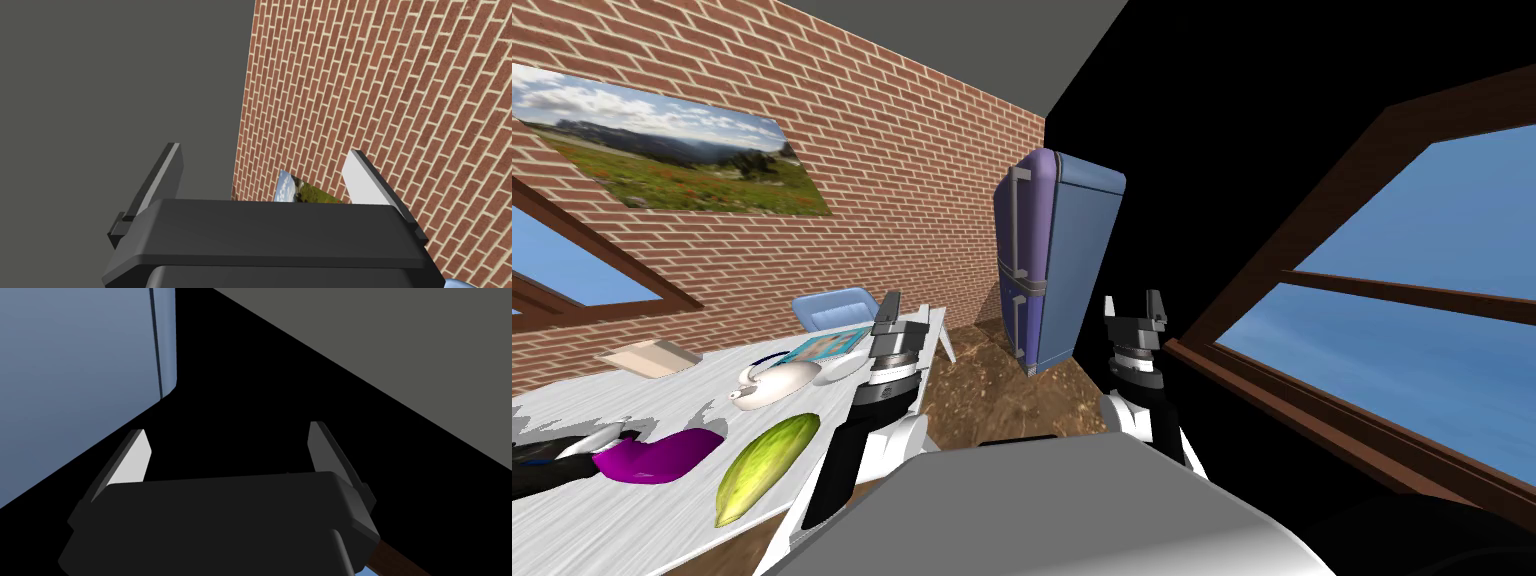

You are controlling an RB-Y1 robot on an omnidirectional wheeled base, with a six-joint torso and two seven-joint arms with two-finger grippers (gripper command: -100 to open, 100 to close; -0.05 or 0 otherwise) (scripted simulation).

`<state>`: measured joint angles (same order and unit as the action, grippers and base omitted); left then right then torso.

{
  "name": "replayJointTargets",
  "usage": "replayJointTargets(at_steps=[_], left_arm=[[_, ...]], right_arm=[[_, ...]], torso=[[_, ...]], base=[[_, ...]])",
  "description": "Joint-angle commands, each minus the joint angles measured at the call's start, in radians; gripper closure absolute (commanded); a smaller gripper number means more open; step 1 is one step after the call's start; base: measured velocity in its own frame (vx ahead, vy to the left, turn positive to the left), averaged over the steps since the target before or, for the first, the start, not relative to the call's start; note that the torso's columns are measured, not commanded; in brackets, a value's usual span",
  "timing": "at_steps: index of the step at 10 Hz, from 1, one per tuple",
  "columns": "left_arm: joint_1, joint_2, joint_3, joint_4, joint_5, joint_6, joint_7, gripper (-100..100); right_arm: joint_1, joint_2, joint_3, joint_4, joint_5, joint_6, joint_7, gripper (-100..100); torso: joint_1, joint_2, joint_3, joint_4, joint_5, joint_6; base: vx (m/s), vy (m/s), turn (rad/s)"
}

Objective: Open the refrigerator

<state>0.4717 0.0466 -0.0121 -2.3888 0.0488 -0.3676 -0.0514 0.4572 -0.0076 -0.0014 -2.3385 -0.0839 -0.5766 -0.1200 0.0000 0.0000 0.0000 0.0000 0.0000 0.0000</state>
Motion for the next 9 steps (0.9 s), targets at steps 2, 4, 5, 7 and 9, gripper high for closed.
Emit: replayJointTargets(at_steps=[2, 4, 5, 7, 9], left_arm=[[0.000, 0.000, 0.000, 0.000, 0.000, 0.000, 0.000, 0], [0.000, 0.000, 0.000, 0.000, 0.000, 0.000, 0.000, 0], [0.000, 0.000, 0.000, 0.000, 0.000, 0.000, 0.000, 0], [0.000, 0.000, 0.000, 0.000, 0.000, 0.000, 0.000, 0], [0.000, 0.000, 0.000, 0.000, 0.000, 0.000, 0.000, 0]], right_arm=[[0.000, 0.000, 0.000, 0.000, 0.000, 0.000, 0.000, 0], [0.000, 0.000, 0.000, 0.000, 0.000, 0.000, 0.000, 0], [0.000, 0.000, 0.000, 0.000, 0.000, 0.000, 0.000, 0], [0.000, 0.000, 0.000, 0.000, 0.000, 0.000, 0.000, 0], [0.000, 0.000, 0.000, 0.000, 0.000, 0.000, 0.000, 0]], torso=[[0.000, 0.104, -0.209, 0.105, 0.000, 0.000], [0.000, 0.248, -0.497, 0.248, 0.000, 0.000], [0.000, 0.322, -0.644, 0.322, 0.000, 0.000], [0.000, 0.470, -0.939, 0.470, 0.000, 0.000], [0.000, 0.618, -1.234, 0.617, 0.000, 0.000]], base=[[0.000, 0.000, 0.000], [0.000, 0.000, 0.000], [0.000, 0.000, 0.000], [0.000, 0.000, 0.000], [0.000, 0.000, 0.000]])
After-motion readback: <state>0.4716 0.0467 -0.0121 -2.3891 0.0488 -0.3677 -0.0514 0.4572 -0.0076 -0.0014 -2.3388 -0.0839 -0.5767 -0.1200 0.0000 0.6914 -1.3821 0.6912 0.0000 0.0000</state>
